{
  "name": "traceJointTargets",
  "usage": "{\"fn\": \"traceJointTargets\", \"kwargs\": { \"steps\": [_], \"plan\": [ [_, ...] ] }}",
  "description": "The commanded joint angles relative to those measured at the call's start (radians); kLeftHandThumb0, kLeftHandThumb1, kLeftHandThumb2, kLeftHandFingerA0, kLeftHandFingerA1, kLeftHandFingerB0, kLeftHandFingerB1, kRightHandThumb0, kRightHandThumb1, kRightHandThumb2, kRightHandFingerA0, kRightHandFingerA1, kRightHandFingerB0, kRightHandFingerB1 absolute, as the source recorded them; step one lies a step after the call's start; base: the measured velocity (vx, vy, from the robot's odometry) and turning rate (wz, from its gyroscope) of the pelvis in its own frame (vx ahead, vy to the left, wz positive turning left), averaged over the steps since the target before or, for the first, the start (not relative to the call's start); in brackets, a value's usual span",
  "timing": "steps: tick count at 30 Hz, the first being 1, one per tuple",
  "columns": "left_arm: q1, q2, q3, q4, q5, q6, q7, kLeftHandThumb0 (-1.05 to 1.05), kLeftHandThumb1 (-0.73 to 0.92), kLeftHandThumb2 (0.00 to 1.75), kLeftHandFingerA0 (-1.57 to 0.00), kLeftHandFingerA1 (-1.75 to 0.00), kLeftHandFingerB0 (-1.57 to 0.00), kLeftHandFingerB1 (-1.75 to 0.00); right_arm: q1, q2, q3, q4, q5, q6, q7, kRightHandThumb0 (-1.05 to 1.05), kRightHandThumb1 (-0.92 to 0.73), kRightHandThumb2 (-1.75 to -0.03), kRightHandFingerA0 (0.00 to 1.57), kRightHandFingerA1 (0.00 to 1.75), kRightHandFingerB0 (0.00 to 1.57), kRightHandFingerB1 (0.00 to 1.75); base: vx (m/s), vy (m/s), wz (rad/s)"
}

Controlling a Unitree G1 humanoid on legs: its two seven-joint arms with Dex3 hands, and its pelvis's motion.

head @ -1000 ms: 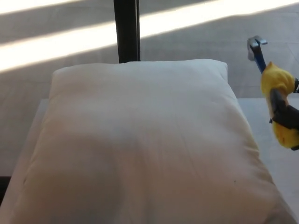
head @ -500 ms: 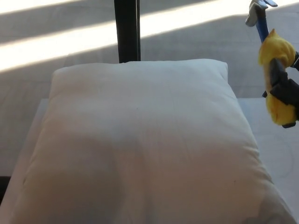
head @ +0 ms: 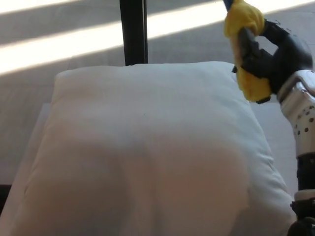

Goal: A hammer is kept on the right hand side and a pillow is kept on the left hand side on the desk infront of the robot and the robot uses its right hand to pick up the hammer and makes a downward swinging motion to hit the pillow

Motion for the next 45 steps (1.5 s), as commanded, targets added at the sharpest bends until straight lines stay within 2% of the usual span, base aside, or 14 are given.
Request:
{"fn": "traceJointTargets", "kwargs": {
  "steps": [1, 3, 8, 10, 16, 18, 19, 20, 26, 31, 36, 39, 42, 45],
  "plan": [
    [-0.017, 0.002, 0.016, -0.094, -0.069, -0.005, -0.095, -0.52, 0.56, 0.58, -0.75, -0.55, -0.71, -0.47, -0.015, -0.009, 0.015, -0.03, 0.045, 0.038, -0.002, -0.29, -0.66, -1.12, 1.01, 1.75, 0.72, 1.75, 0.0, 0.0, 0.0],
    [-0.011, -0.005, 0.003, -0.113, -0.063, -0.003, -0.106, -0.52, 0.56, 0.57, -0.79, -0.58, -0.75, -0.47, -0.028, -0.012, 0.018, -0.027, 0.048, 0.049, -0.008, -0.31, -0.72, -0.98, 0.99, 1.75, 0.68, 1.74, 0.0, 0.0, 0.0],
    [0.015, -0.02, -0.024, -0.172, -0.065, 0.01, -0.134, -0.54, 0.58, 0.58, -0.74, -0.58, -0.67, -0.48, -0.086, -0.024, 0.04, -0.001, 0.04, 0.013, 0.008, -0.31, -0.68, -0.96, 1.0, 1.75, 0.71, 1.75, 0.0, 0.0, 0.0],
    [0.014, -0.022, -0.025, -0.157, -0.071, 0.014, -0.141, -0.49, 0.59, 0.58, -0.73, -0.56, -0.64, -0.48, -0.149, -0.023, 0.054, 0.015, 0.037, 0.021, -0.002, -0.29, -0.57, -1.16, 0.98, 1.75, 0.73, 1.66, 0.0, 0.0, 0.0],
    [0.022, -0.029, -0.034, -0.137, -0.07, 0.024, -0.129, -0.5, 0.57, 0.58, -0.77, -0.56, -0.68, -0.48, -0.309, 0.009, 0.054, 0.03, 0.066, 0.027, -0.023, -0.29, -0.5, -1.24, 1.02, 1.75, 0.76, 1.75, 0.0, 0.0, 0.0],
    [0.026, -0.029, -0.035, -0.129, -0.069, 0.022, -0.131, -0.5, 0.57, 0.58, -0.78, -0.55, -0.68, -0.48, -0.338, 0.017, 0.04, 0.044, 0.079, 0.038, -0.036, -0.28, -0.52, -1.2, 1.01, 1.75, 0.73, 1.75, 0.0, 0.0, 0.0],
    [0.027, -0.031, -0.035, -0.13, -0.07, 0.021, -0.132, -0.49, 0.57, 0.58, -0.8, -0.57, -0.68, -0.48, -0.363, 0.019, 0.032, 0.059, 0.084, 0.039, -0.041, -0.32, -0.64, -0.99, 1.01, 1.75, 0.67, 1.75, 0.0, 0.0, 0.0],
    [0.028, -0.032, -0.037, -0.132, -0.07, 0.022, -0.132, -0.48, 0.57, 0.58, -0.8, -0.57, -0.7, -0.48, -0.369, 0.018, 0.032, 0.061, 0.082, 0.039, -0.042, -0.34, -0.65, -0.95, 1.01, 1.75, 0.68, 1.75, 0.0, 0.0, 0.0],
    [0.033, -0.028, -0.053, -0.127, -0.063, 0.02, -0.144, -0.48, 0.59, 0.58, -0.77, -0.57, -0.64, -0.47, -0.461, 0.02, 0.012, 0.11, 0.09, 0.001, -0.047, -0.25, -0.55, -1.12, 0.96, 1.75, 0.64, 1.75, 0.0, 0.0, 0.0],
    [0.026, -0.025, -0.053, -0.111, -0.069, 0.025, -0.144, -0.5, 0.58, 0.58, -0.74, -0.56, -0.65, -0.47, -0.426, 0.03, 0.015, 0.084, 0.099, 0.012, -0.044, -0.26, -0.51, -1.12, 0.96, 1.75, 0.63, 1.75, 0.0, 0.0, 0.0],
    [0.035, -0.03, -0.058, -0.122, -0.072, 0.012, -0.154, -0.48, 0.58, 0.58, -0.73, -0.56, -0.64, -0.46, -0.335, 0.039, 0.055, 0.071, 0.065, 0.009, -0.035, -0.2, -0.42, -1.38, 1.0, 1.75, 0.71, 1.75, 0.0, 0.0, 0.0],
    [0.021, -0.028, -0.062, -0.107, -0.067, 0.014, -0.139, -0.49, 0.57, 0.58, -0.77, -0.58, -0.66, -0.46, -0.268, 0.043, 0.082, 0.056, 0.057, -0.016, -0.024, -0.21, -0.42, -1.4, 1.0, 1.75, 0.71, 1.75, 0.0, 0.0, 0.0],
    [0.026, -0.029, -0.064, -0.117, -0.073, -0.004, -0.167, -0.49, 0.58, 0.58, -0.73, -0.57, -0.64, -0.47, -0.185, 0.049, 0.102, 0.101, 0.038, 0.026, -0.053, -0.28, -0.54, -1.23, 1.04, 1.75, 0.75, 1.74, 0.0, 0.0, 0.0],
    [0.027, -0.027, -0.064, -0.126, -0.077, 0.007, -0.171, -0.49, 0.58, 0.58, -0.72, -0.54, -0.64, -0.47, -0.142, 0.047, 0.117, 0.123, 0.034, 0.038, -0.055, -0.25, -0.51, -1.3, 1.04, 1.75, 0.74, 1.74, 0.0, 0.0, 0.0]
  ]
}}
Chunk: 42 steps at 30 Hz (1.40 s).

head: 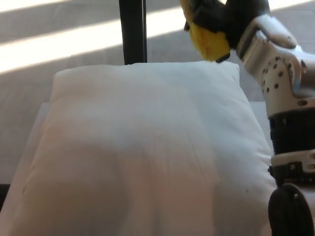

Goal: A hammer is kept on the right hand side and a pillow is kept on the left hand side on the desk infront of the robot and the robot uses its right hand to pick up the hammer and makes a downward swinging motion to hit the pillow

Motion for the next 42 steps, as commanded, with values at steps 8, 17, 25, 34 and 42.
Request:
{"fn": "traceJointTargets", "kwargs": {
  "steps": [8, 17, 25, 34, 42],
  "plan": [
    [-0.01, 0.014, 0.004, 0.009, -0.021, 0.019, -0.007, -0.49, 0.56, 0.58, -0.74, -0.53, -0.67, -0.48, 0.367, 0.006, 0.179, -0.037, -0.103, 0.021, 0.01, -0.26, -0.57, -1.15, 1.0, 1.75, 0.7, 1.75, 0.0, 0.0, 0.0],
    [0.001, 0.021, -0.006, -0.006, -0.011, 0.015, -0.003, -0.49, 0.58, 0.58, -0.75, -0.57, -0.69, -0.49, 0.568, -0.042, 0.349, 0.002, -0.189, 0.079, 0.017, -0.3, -0.64, -1.06, 1.0, 1.75, 0.78, 1.66, 0.0, 0.0, 0.0],
    [-0.004, 0.019, -0.009, 0.013, -0.006, 0.023, 0.01, -0.5, 0.57, 0.57, -0.75, -0.57, -0.73, -0.49, 0.621, -0.028, 0.313, 0.149, -0.178, 0.122, -0.066, -0.33, -0.66, -1.08, 1.04, 1.75, 0.76, 1.69, 0.0, 0.0, 0.0],
    [-0.001, 0.022, -0.006, 0.014, -0.011, 0.021, -0.003, -0.49, 0.57, 0.58, -0.74, -0.58, -0.74, -0.51, 0.486, -0.013, 0.259, 0.142, -0.136, 0.172, -0.082, -0.33, -0.69, -1.02, 1.05, 1.75, 0.79, 1.66, 0.0, 0.0, 0.0],
    [-0.003, 0.022, -0.005, 0.008, -0.012, 0.025, 0.003, -0.49, 0.57, 0.58, -0.74, -0.57, -0.71, -0.5, 0.371, 0.014, 0.149, 0.06, -0.042, 0.211, -0.07, -0.35, -0.76, -0.85, 1.02, 1.75, 0.66, 1.67, 0.0, 0.0, 0.0]
  ]
}}
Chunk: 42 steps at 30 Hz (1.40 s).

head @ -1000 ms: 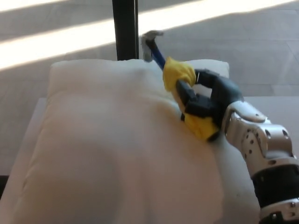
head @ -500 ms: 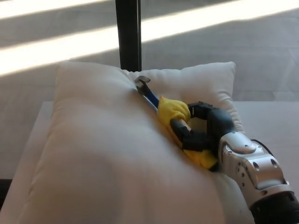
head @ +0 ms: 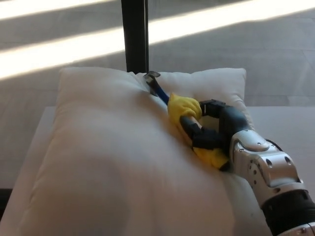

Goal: A hammer is kept on the right hand side and a pillow is kept on the left hand side on the desk infront of the robot and the robot uses its right hand to pick up the hammer and makes a downward swinging motion to hit the pillow

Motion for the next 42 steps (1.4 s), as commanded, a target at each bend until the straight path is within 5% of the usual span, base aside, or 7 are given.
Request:
{"fn": "traceJointTargets", "kwargs": {
  "steps": [1, 19, 23, 33, 34, 35, 42],
  "plan": [
    [0.001, 0.022, 0.003, 0.004, -0.012, 0.023, 0.001, -0.49, 0.57, 0.58, -0.74, -0.57, -0.71, -0.5, -0.01, 0.022, -0.104, 0.011, 0.081, 0.248, -0.021, -0.35, -0.76, -0.85, 1.02, 1.75, 0.66, 1.67, 0.0, 0.0, 0.0],
    [-0.017, 0.028, 0.013, 0.039, -0.021, 0.022, -0.018, -0.48, 0.58, 0.58, -0.7, -0.57, -0.72, -0.51, -0.336, -0.117, -0.448, -0.311, 0.318, 0.419, 0.026, -0.29, -0.55, -1.33, 1.05, 1.75, 0.7, 1.75, 0.0, 0.0, 0.0],
    [-0.017, 0.029, 0.012, 0.031, -0.017, 0.026, 0.001, -0.51, 0.56, 0.57, -0.77, -0.57, -0.75, -0.5, -0.305, -0.191, -0.478, -0.344, 0.298, 0.403, 0.044, -0.29, -0.65, -1.2, 1.02, 1.75, 0.69, 1.75, 0.0, 0.0, 0.0],
    [-0.028, 0.033, 0.019, 0.037, -0.02, 0.036, 0.009, -0.45, 0.58, 0.58, -0.76, -0.59, -0.71, -0.51, -0.079, -0.497, -0.477, -0.043, 0.112, 0.042, 0.083, -0.12, -0.69, -1.01, 0.9, 1.75, 0.57, 1.75, 0.0, 0.0, 0.0],
    [-0.027, 0.033, 0.02, 0.035, -0.021, 0.038, 0.007, -0.45, 0.58, 0.58, -0.73, -0.59, -0.69, -0.51, -0.031, -0.527, -0.451, -0.007, 0.073, -0.034, 0.099, -0.19, -0.64, -1.12, 1.19, 1.54, 0.86, 1.33, 0.0, 0.0, 0.0],
    [-0.026, 0.034, 0.019, 0.034, -0.02, 0.038, 0.006, -0.45, 0.58, 0.58, -0.72, -0.59, -0.69, -0.51, 0.02, -0.566, -0.416, 0.05, 0.023, -0.135, 0.117, -0.06, -0.63, -1.11, 0.88, 1.75, 0.6, 1.68, 0.0, 0.0, 0.0],
    [-0.038, 0.045, 0.015, 0.048, -0.012, 0.036, 0.008, -0.45, 0.58, 0.58, -0.75, -0.6, -0.69, -0.51, 0.224, -0.676, -0.214, 0.071, -0.223, -0.346, -0.028, -0.26, -0.42, -1.18, 1.01, 1.75, 0.84, 1.64, 0.0, 0.0, 0.0]
  ]
}}
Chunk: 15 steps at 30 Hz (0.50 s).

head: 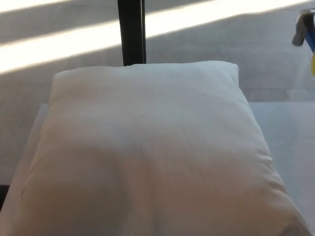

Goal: A hammer is kept on the right hand side and a pillow is kept on the left hand side on the desk infront of the robot and the robot uses its right hand to pick up the hammer and makes a downward swinging motion to hit the pillow

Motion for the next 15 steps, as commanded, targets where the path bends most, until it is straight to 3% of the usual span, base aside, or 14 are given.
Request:
{"fn": "traceJointTargets", "kwargs": {
  "steps": [1, 2, 3, 4, 5, 9, 11, 12, 15],
  "plan": [
    [-0.002, 0.041, 0.005, 0.018, -0.008, 0.02, 0.009, -0.46, 0.59, 0.58, -0.76, -0.6, -0.69, -0.51, 0.265, -0.239, 0.221, 0.137, -0.369, -0.593, -0.068, -0.24, -0.47, -1.13, 1.0, 1.75, 0.8, 1.64, 0.0, 0.0, 0.0],
    [0.0, 0.04, -0.001, 0.016, -0.001, 0.013, 0.014, -0.46, 0.59, 0.58, -0.76, -0.6, -0.69, -0.51, 0.277, -0.244, 0.232, 0.138, -0.381, -0.597, -0.081, -0.24, -0.47, -1.13, 1.0, 1.75, 0.8, 1.64, 0.0, 0.0, 0.0],
    [-0.001, 0.041, 0.001, 0.019, -0.004, 0.012, 0.008, -0.45, 0.59, 0.58, -0.75, -0.61, -0.68, -0.51, 0.298, -0.256, 0.254, 0.157, -0.398, -0.613, -0.093, -0.3, -0.48, -1.12, 1.22, 1.38, 1.07, 1.29, 0.0, 0.0, 0.0],
    [0.0, 0.04, 0.002, 0.017, -0.005, 0.011, 0.006, -0.45, 0.59, 0.58, -0.75, -0.61, -0.68, -0.51, 0.302, -0.258, 0.259, 0.166, -0.402, -0.616, -0.1, -0.3, -0.48, -1.12, 1.22, 1.38, 1.07, 1.29, 0.0, 0.0, 0.0],
    [-0.004, 0.041, 0.002, 0.027, -0.003, 0.006, 0.006, -0.46, 0.59, 0.58, -0.75, -0.61, -0.7, -0.52, 0.33, -0.264, 0.283, 0.189, -0.428, -0.655, -0.133, -0.2, -0.49, -1.1, 0.95, 1.75, 0.85, 1.57, 0.0, 0.0, 0.0],
    [-0.003, 0.039, 0.001, 0.013, -0.002, 0.02, 0.025, -0.45, 0.59, 0.58, -0.76, -0.6, -0.68, -0.51, 0.372, -0.293, 0.371, 0.227, -0.505, -0.691, -0.206, -0.25, -0.6, -0.91, 0.94, 1.75, 0.79, 1.53, 0.0, 0.0, 0.0],
    [0.006, 0.036, 0.008, 0.006, -0.011, 0.025, 0.024, -0.45, 0.59, 0.58, -0.75, -0.6, -0.69, -0.53, 0.375, -0.301, 0.416, 0.25, -0.536, -0.706, -0.233, -0.26, -0.63, -0.9, 0.94, 1.75, 0.79, 1.51, 0.0, 0.0, 0.0],
    [0.006, 0.037, 0.009, 0.004, -0.014, 0.032, 0.02, -0.44, 0.59, 0.58, -0.75, -0.6, -0.69, -0.53, 0.391, -0.309, 0.452, 0.263, -0.566, -0.711, -0.263, -0.35, -0.55, -1.05, 1.2, 1.35, 0.97, 1.21, 0.0, 0.0, 0.0],
    [0.008, 0.036, 0.007, 0.001, -0.012, 0.031, 0.019, -0.44, 0.59, 0.58, -0.74, -0.61, -0.68, -0.53, 0.414, -0.32, 0.504, 0.288, -0.603, -0.736, -0.306, -0.36, -0.56, -1.05, 1.21, 1.34, 0.96, 1.19, 0.0, 0.0, 0.0]
  ]
}}
